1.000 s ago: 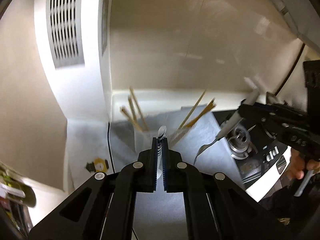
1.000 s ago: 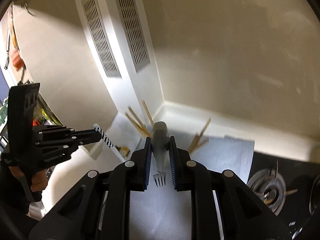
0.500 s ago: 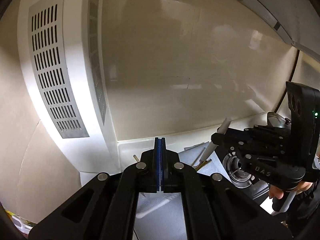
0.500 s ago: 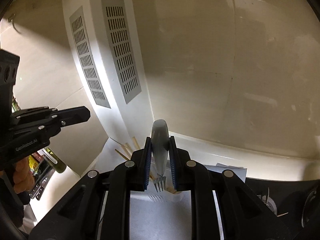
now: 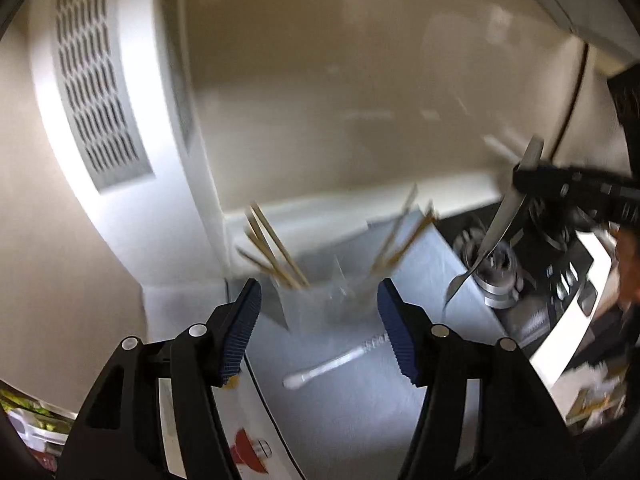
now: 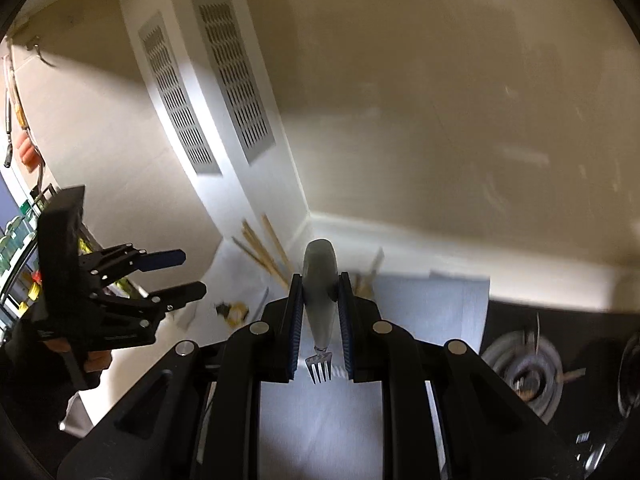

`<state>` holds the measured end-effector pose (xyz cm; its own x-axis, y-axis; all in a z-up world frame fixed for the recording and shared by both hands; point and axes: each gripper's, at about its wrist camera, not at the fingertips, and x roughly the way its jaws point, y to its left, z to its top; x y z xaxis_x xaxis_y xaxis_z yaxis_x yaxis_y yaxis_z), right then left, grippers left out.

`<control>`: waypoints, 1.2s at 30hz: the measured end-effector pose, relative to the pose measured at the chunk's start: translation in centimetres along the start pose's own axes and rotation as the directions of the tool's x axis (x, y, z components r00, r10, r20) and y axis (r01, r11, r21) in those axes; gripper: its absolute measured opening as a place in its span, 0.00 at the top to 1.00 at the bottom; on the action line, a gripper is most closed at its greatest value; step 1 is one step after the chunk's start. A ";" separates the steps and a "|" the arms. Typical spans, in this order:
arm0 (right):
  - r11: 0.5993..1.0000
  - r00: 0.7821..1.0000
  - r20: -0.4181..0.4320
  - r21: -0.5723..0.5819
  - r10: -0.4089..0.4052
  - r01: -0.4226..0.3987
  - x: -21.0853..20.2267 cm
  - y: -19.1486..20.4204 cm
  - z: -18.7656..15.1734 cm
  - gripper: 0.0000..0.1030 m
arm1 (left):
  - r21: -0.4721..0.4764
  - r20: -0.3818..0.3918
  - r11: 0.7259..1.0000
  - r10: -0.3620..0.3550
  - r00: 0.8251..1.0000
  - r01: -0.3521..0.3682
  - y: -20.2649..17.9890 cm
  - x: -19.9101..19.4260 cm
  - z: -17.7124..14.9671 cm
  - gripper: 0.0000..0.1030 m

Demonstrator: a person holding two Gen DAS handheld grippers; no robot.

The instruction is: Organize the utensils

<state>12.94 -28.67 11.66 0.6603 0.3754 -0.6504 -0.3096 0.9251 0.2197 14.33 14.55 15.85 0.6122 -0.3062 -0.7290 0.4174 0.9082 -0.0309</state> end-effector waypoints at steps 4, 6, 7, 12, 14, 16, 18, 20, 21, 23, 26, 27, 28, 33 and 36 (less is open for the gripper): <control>0.996 0.994 -0.109 0.089 0.014 -0.005 1.2 -2.2 -2.8 0.83 | 0.077 -0.116 0.995 -0.057 0.992 0.066 -1.2 4.4 -2.4 0.42; 0.991 0.989 -0.149 0.135 0.022 -0.002 1.9 -3.1 -3.8 0.83 | 0.111 -0.174 0.989 -0.077 0.982 0.097 -1.5 6.7 -3.6 0.42; 0.987 0.985 -0.172 0.162 0.023 0.005 2.4 -3.7 -4.4 0.83 | 0.113 -0.207 0.988 -0.076 0.975 0.102 -1.3 8.1 -4.2 0.42; 0.974 0.973 -0.229 0.223 0.021 0.031 3.6 -5.4 -6.8 0.83 | 0.078 -0.332 0.987 -0.104 0.938 0.137 0.6 13.1 -6.8 0.47; 0.971 0.969 -0.246 0.235 0.022 0.037 4.5 -5.7 -7.3 0.83 | 0.088 -0.367 0.988 -0.086 0.926 0.127 1.3 14.7 -7.9 0.47; 0.968 0.965 -0.261 0.247 0.031 0.036 5.3 -5.8 -7.7 0.83 | 0.099 -0.410 0.988 -0.067 0.910 0.117 2.0 16.1 -9.3 0.47; 0.968 0.961 -0.274 0.250 0.041 0.030 6.1 -5.8 -8.1 0.83 | 0.109 -0.433 0.988 -0.048 0.900 0.105 2.5 17.1 -10.4 0.47; 0.968 0.956 -0.290 0.250 0.050 0.026 6.9 -5.6 -8.3 0.83 | 0.095 -0.461 0.990 -0.050 0.886 0.106 3.3 18.5 -11.5 0.47; 0.968 0.953 -0.298 0.250 0.053 0.024 7.2 -5.5 -8.4 0.83 | 0.088 -0.470 0.990 -0.054 0.881 0.107 3.6 19.1 -11.9 0.47; 0.969 0.949 -0.311 0.247 0.059 0.021 7.8 -5.3 -8.6 0.83 | 0.085 -0.478 0.991 -0.048 0.877 0.100 4.1 20.1 -12.5 0.47; 0.970 0.943 -0.326 0.244 0.063 0.019 8.4 -5.0 -8.6 0.83 | 0.098 -0.458 0.991 -0.036 0.888 0.090 4.3 20.8 -12.7 0.48; 0.970 0.942 -0.329 0.242 0.064 0.019 8.6 -4.9 -8.6 0.83 | 0.115 -0.451 0.990 -0.024 0.892 0.085 4.2 21.0 -12.7 0.48; 0.971 0.941 -0.332 0.239 0.064 0.018 8.7 -4.7 -8.6 0.83 | 0.122 -0.448 0.989 -0.021 0.894 0.084 4.2 21.0 -12.6 0.49; 0.972 0.942 -0.328 0.236 0.066 0.015 8.7 -4.6 -8.4 0.83 | 0.159 -0.458 0.979 -0.043 0.888 0.129 3.1 20.7 -12.3 0.87; 0.971 0.944 -0.325 0.237 0.062 0.017 8.7 -4.7 -8.4 0.83 | 0.136 -0.471 0.980 -0.067 0.880 0.148 2.7 20.3 -12.4 0.88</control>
<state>14.37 -30.17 -1.16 0.3815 0.3937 -0.8363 -0.1268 0.9185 0.3745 19.56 14.33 -7.50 0.1941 -0.1960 -0.9612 0.5905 0.8058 -0.0451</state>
